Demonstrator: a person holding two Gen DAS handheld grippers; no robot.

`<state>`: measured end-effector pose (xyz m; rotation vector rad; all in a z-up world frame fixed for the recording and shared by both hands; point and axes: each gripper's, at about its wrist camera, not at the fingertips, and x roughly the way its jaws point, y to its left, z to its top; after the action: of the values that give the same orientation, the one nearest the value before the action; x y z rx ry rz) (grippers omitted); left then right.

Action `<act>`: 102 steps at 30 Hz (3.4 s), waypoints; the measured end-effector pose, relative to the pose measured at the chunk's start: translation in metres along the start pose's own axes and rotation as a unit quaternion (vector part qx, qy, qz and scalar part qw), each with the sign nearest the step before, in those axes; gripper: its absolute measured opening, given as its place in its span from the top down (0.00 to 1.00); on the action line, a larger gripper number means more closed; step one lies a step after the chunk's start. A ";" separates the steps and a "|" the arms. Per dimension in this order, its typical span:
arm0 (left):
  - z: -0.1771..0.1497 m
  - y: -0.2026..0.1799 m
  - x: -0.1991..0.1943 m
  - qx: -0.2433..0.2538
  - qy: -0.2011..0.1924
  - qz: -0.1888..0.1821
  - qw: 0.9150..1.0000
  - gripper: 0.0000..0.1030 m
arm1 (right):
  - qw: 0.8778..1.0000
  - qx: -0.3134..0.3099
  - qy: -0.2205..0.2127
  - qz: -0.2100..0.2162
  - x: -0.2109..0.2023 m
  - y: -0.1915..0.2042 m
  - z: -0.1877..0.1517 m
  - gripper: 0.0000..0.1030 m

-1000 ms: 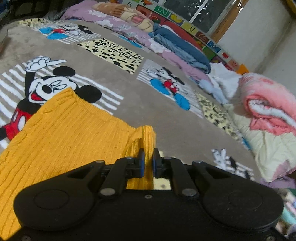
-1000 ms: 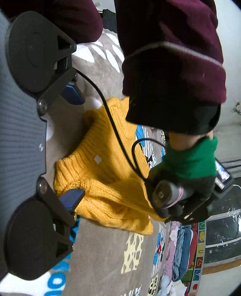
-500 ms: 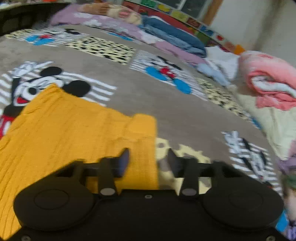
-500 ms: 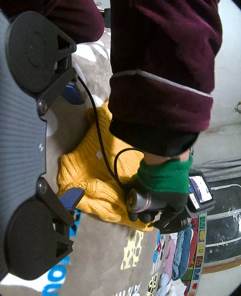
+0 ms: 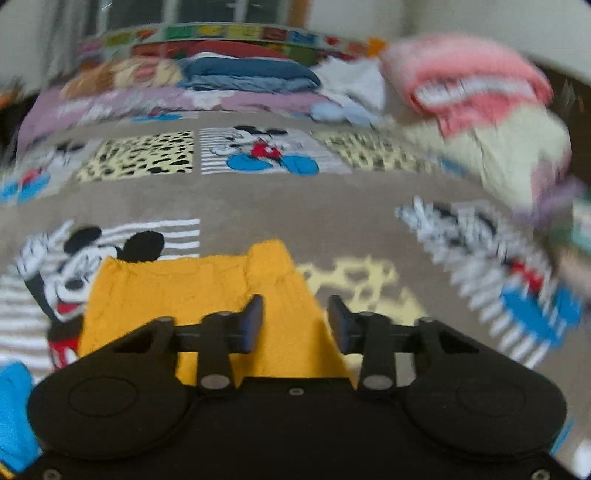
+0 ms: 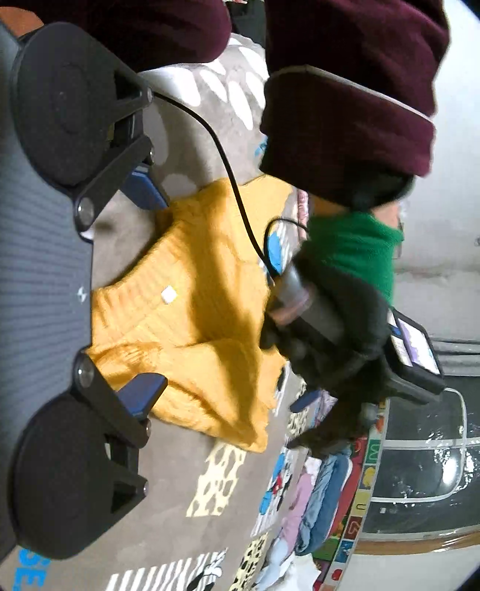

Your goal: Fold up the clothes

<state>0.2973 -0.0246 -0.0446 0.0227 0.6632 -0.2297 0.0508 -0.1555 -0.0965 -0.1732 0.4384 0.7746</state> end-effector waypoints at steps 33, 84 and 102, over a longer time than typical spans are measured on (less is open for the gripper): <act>-0.093 0.059 -0.100 -0.067 0.040 0.065 0.995 0.57 | 0.991 0.126 -0.030 -0.032 -0.010 -0.018 -0.024 0.10; -0.091 0.108 -0.188 -0.198 -0.133 0.093 0.967 0.94 | 0.926 0.356 -0.120 0.036 -0.028 -0.063 -0.029 0.23; -0.095 -0.090 -0.073 0.108 -0.077 0.107 0.985 0.92 | 0.804 0.564 -0.181 0.051 -0.033 -0.143 -0.090 0.22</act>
<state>0.1646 -0.0881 -0.0699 0.2814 0.4757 -0.0941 0.1028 -0.3051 -0.1633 1.1165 0.4793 0.5220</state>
